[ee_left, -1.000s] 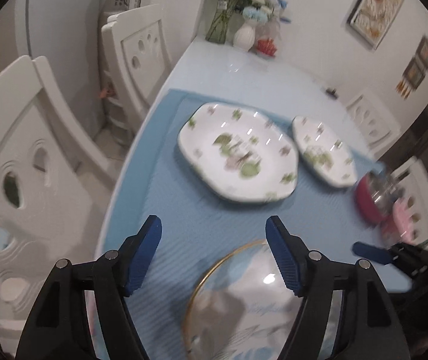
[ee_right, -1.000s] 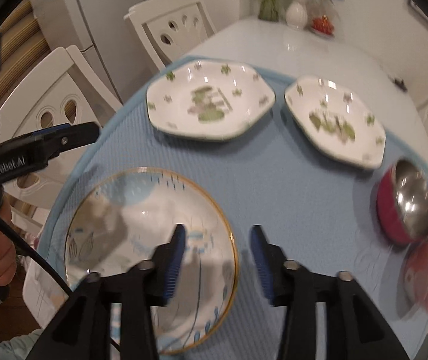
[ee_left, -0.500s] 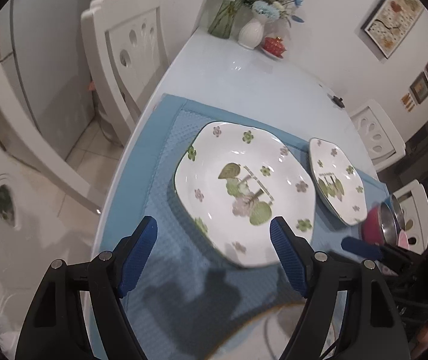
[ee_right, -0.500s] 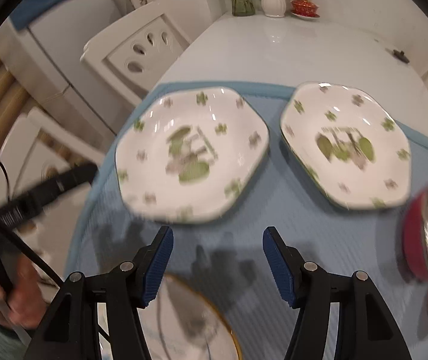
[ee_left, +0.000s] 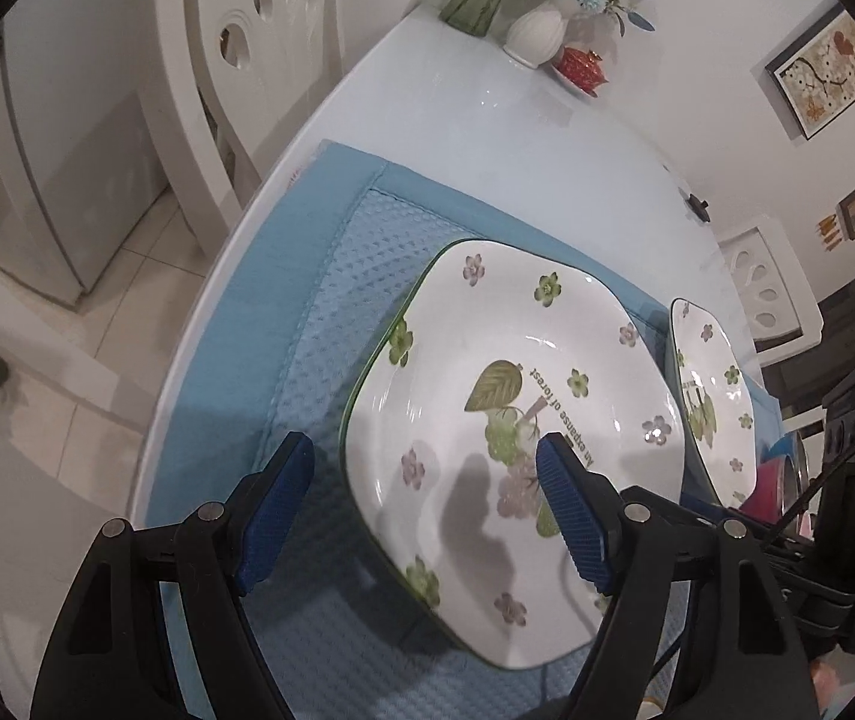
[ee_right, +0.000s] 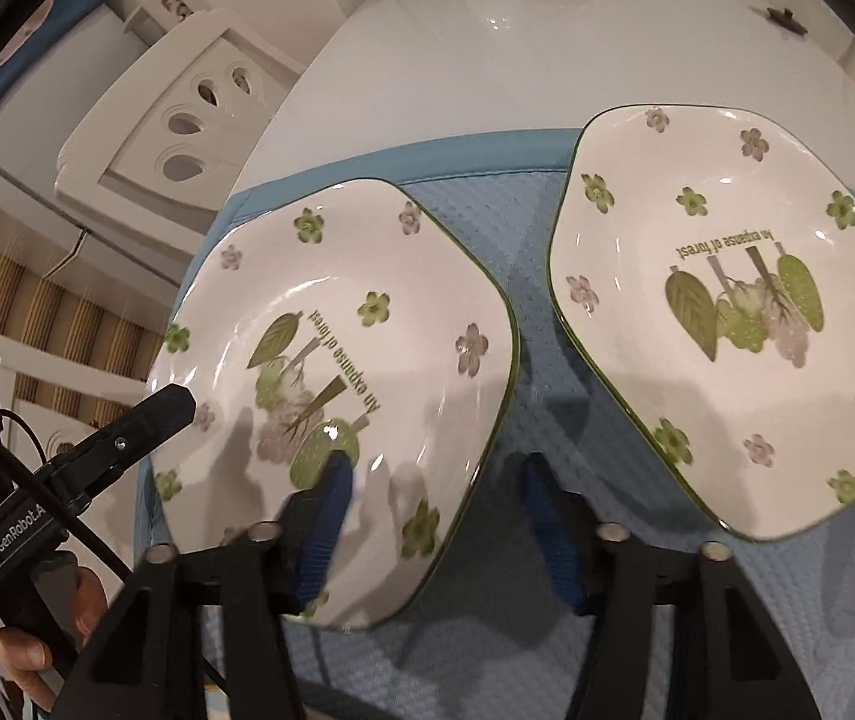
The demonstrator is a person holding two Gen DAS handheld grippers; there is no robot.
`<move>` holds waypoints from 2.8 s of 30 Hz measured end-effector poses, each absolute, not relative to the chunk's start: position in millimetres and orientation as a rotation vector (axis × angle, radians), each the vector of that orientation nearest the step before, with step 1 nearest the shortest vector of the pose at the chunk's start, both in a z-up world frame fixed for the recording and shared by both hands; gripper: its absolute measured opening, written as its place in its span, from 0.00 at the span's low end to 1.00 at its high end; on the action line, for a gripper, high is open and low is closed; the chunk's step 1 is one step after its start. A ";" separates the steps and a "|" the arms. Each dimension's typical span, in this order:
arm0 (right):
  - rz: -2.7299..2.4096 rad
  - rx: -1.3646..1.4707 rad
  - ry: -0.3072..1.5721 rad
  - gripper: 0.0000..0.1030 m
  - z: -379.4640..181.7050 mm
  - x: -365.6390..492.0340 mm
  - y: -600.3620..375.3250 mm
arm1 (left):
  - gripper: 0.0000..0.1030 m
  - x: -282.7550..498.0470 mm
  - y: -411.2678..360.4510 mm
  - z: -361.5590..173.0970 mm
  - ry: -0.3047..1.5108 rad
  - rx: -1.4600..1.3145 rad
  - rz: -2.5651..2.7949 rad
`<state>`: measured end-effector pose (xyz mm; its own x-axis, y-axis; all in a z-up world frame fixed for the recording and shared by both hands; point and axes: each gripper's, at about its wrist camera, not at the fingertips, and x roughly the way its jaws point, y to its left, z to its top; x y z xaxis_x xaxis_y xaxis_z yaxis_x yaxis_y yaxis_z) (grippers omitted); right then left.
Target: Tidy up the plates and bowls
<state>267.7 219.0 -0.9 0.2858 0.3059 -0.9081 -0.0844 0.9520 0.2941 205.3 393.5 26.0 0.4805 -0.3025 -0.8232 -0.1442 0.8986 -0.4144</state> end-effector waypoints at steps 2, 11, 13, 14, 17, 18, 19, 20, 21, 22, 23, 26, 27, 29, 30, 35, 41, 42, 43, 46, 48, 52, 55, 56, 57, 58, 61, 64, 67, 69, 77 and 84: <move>0.264 0.197 1.254 0.40 -3.0 269.5 222.1 | 0.72 208.1 391.9 24.9 1.072 -0.462 -0.111; 0.250 0.145 1.246 0.35 3.0 262.9 237.3 | 0.72 216.3 390.5 26.7 1.062 -0.468 -0.131; 0.252 0.163 1.257 0.35 4.6 259.4 241.0 | 0.72 217.6 390.7 26.9 1.061 -0.452 -0.122; 0.258 0.163 1.263 0.35 5.2 256.2 243.8 | 0.72 218.0 391.6 26.6 1.060 -0.449 -0.120; 0.290 0.160 1.276 0.35 3.7 247.4 248.1 | 0.72 220.0 393.8 24.5 1.064 -0.449 -0.124; 0.294 0.163 1.281 0.35 1.8 246.7 247.2 | 0.72 220.5 394.1 23.4 1.064 -0.446 -0.121; 0.291 0.170 1.284 0.34 -0.7 247.7 245.5 | 0.72 220.7 394.4 22.3 1.063 -0.444 -0.120; 0.282 0.182 1.285 0.35 -3.6 250.3 241.9 | 0.69 221.7 394.5 19.7 1.063 -0.439 -0.119; 0.274 0.193 1.283 0.35 -5.4 253.5 238.5 | 0.67 222.6 394.4 17.6 1.064 -0.433 -0.119; 0.272 0.208 1.277 0.35 -6.2 257.2 235.0 | 0.61 222.9 394.7 16.4 1.062 -0.428 -0.118; 0.273 0.217 1.269 0.35 -5.9 260.4 232.2 | 0.56 223.3 394.6 14.9 1.055 -0.417 -0.118; 0.291 0.204 1.240 0.35 -7.2 271.9 231.0 | 0.43 224.9 391.9 13.5 1.030 -0.367 -0.119; 0.297 0.195 1.238 0.35 -9.2 275.1 231.8 | 0.43 225.4 391.4 12.9 1.025 -0.360 -0.117; 0.310 0.181 1.216 0.35 -10.5 278.0 233.3 | 0.43 225.7 393.0 12.0 1.005 -0.369 -0.124; 0.314 0.171 1.206 0.35 -10.5 278.5 234.0 | 0.43 225.8 395.7 11.5 0.998 -0.391 -0.130; 0.344 0.068 1.145 0.32 -7.0 270.7 241.1 | 0.43 223.6 396.5 14.5 0.978 -0.376 -0.143; 0.368 -0.014 1.080 0.30 3.6 260.4 242.9 | 0.32 209.8 393.2 23.4 0.960 -0.314 -0.167; 0.378 -0.012 1.084 0.30 3.4 260.9 242.0 | 0.32 207.8 393.3 24.5 0.956 -0.310 -0.172; 0.386 -0.011 1.086 0.30 3.5 260.6 240.6 | 0.32 205.0 392.3 26.7 0.950 -0.296 -0.177; 0.398 -0.018 1.080 0.30 5.0 258.6 238.3 | 0.32 199.3 389.4 32.8 0.936 -0.266 -0.181; 0.404 -0.021 1.074 0.30 6.7 257.6 238.7 | 0.32 195.7 389.7 40.5 0.913 -0.262 -0.184; 0.433 0.011 1.075 0.30 8.5 255.6 236.4 | 0.32 193.9 389.0 47.0 0.896 -0.238 -0.181; 0.440 0.037 1.096 0.30 4.5 257.6 235.0 | 0.28 196.0 391.3 41.2 0.918 -0.240 -0.178; 0.438 0.037 1.099 0.30 3.2 256.5 234.9 | 0.27 195.7 393.2 40.2 0.918 -0.251 -0.175; 0.438 0.031 1.094 0.30 3.2 254.7 235.8 | 0.27 194.8 394.5 40.1 0.917 -0.261 -0.173; 0.439 0.021 1.088 0.30 3.9 253.0 237.6 | 0.27 194.0 395.3 40.7 0.914 -0.268 -0.169; 0.443 0.025 1.081 0.30 8.8 249.7 240.1 | 0.27 191.9 396.8 45.4 0.898 -0.265 -0.171; 0.440 0.015 1.073 0.30 11.9 245.4 239.0 | 0.27 191.4 396.9 43.2 0.908 -0.257 -0.174; 0.444 0.010 1.106 0.30 4.8 242.5 240.2 | 0.27 192.7 401.3 28.9 0.948 -0.281 -0.171; 0.456 -0.003 1.132 0.30 -2.5 239.5 243.2 | 0.27 194.0 406.7 17.9 0.975 -0.316 -0.162; 0.464 0.075 1.174 0.30 -13.1 261.9 232.4 | 0.32 200.5 408.2 11.0 0.983 -0.336 -0.175; 0.447 0.085 1.140 0.31 -10.7 275.4 238.0 | 0.33 200.3 402.6 13.9 0.961 -0.329 -0.137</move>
